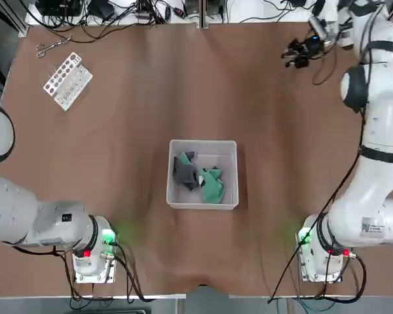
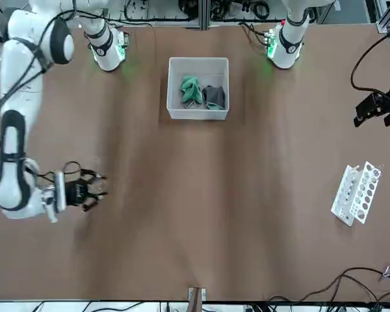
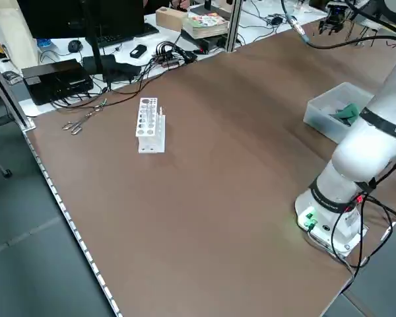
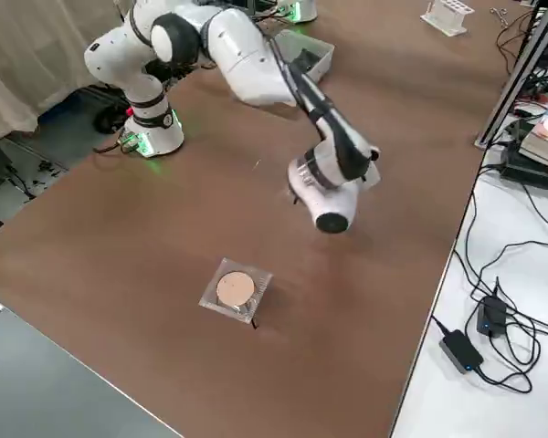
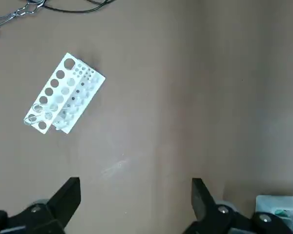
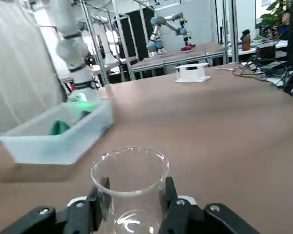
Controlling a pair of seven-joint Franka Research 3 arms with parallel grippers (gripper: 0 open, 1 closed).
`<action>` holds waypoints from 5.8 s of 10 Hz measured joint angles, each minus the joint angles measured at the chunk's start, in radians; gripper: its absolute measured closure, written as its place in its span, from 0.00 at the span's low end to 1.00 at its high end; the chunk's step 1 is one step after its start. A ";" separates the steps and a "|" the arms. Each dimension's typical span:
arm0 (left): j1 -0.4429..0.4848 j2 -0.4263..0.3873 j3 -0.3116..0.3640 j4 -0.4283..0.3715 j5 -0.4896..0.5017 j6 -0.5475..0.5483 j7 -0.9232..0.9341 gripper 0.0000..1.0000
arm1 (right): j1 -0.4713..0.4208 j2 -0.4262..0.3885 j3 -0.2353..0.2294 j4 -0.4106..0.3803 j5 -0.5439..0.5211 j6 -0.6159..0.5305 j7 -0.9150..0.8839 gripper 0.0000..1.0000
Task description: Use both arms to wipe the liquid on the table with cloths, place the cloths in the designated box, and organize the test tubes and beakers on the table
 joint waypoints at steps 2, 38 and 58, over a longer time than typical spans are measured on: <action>0.000 0.001 -0.001 0.000 0.000 0.000 0.000 0.00 | -0.101 -0.006 0.000 0.061 -0.094 -0.104 0.000 0.48; 0.001 0.002 -0.009 0.004 0.000 0.009 -0.001 0.00 | -0.883 0.046 0.011 0.311 -0.109 -0.083 -0.018 0.01; 0.004 0.005 -0.007 0.005 0.000 0.008 0.000 0.00 | 0.157 -0.541 0.064 -0.040 -0.800 0.492 1.272 0.01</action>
